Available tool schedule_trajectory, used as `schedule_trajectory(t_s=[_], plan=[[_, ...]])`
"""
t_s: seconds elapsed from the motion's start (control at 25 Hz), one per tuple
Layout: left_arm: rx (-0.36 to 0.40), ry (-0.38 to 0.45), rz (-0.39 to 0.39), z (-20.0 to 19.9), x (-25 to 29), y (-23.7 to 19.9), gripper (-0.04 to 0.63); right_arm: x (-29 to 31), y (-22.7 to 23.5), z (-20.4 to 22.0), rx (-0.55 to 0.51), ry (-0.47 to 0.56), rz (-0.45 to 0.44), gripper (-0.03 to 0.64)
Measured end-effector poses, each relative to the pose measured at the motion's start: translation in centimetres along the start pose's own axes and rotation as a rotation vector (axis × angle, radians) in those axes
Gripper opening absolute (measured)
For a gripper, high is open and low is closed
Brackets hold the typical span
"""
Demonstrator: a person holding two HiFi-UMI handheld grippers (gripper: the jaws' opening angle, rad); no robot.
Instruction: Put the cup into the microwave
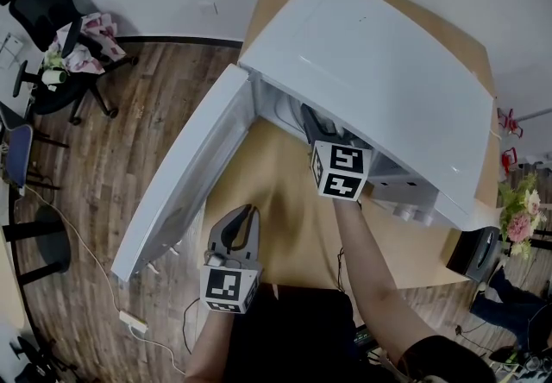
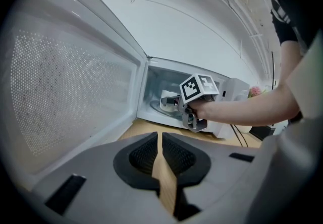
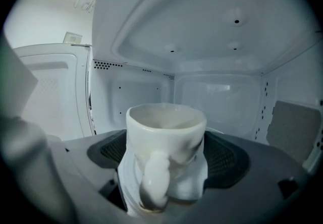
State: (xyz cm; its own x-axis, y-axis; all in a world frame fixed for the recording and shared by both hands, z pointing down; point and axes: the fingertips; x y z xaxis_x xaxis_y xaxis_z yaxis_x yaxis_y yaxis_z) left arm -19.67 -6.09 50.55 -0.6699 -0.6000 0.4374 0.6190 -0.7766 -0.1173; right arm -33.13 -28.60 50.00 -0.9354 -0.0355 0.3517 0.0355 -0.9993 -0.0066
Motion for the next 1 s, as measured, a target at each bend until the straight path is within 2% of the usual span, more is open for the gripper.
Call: schedule_trajectory(t_s=[0.64,1.0], plan=[[0.016,0.025,0.019,-0.1,-1.6,0.4,0.008,-3.3,-1.2,-0.7,-0.004,0.026,-0.008,0.428],[0.041,0.049,0.058,-0.9,-2.0,1.2,0.008,-6.4,-2.3,0.5,0.063,0.008,0.002,0.428]])
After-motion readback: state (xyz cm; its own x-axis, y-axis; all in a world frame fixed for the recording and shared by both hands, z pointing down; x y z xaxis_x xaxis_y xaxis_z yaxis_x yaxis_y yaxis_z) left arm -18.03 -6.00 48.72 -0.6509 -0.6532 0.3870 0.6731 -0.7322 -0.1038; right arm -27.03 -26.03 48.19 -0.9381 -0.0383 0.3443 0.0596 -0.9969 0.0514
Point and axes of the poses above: the fingertips, and each gripper's own axes: x forward along the fingers, y to its right, z out of its underside, and after that the axes turned 10 degrees about -z, right-handed
